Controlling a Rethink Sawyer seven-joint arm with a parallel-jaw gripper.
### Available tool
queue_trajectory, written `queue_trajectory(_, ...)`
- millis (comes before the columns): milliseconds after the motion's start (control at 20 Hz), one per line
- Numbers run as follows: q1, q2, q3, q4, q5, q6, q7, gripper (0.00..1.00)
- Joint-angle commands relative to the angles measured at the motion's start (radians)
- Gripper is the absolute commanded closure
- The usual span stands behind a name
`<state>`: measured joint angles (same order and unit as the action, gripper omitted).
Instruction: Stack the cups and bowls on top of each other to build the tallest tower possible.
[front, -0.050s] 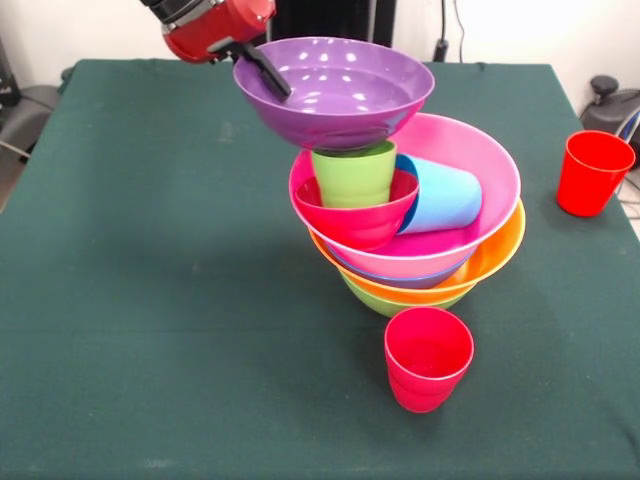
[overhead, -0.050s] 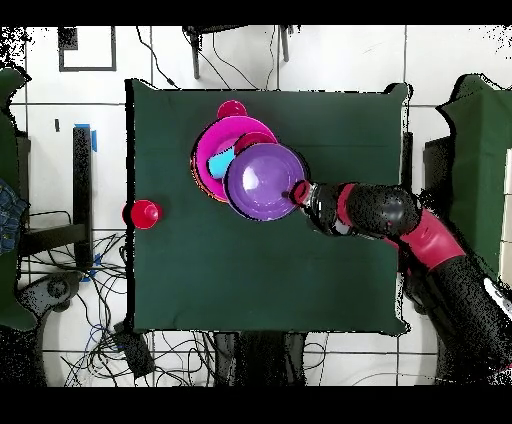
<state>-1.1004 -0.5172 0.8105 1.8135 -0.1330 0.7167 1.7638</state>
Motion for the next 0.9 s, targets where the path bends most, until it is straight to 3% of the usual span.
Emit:
queue_trajectory(50,0.044,0.009,0.012,-0.083,0.044,-0.118,0.08,1.0)
queue_trajectory(500,0.014,0.02,0.081,-0.072,0.048,-0.234,0.045,1.0)
queue_trajectory(900,-0.003,0.021,0.109,-0.049,0.056,-0.238,0.049,1.0)
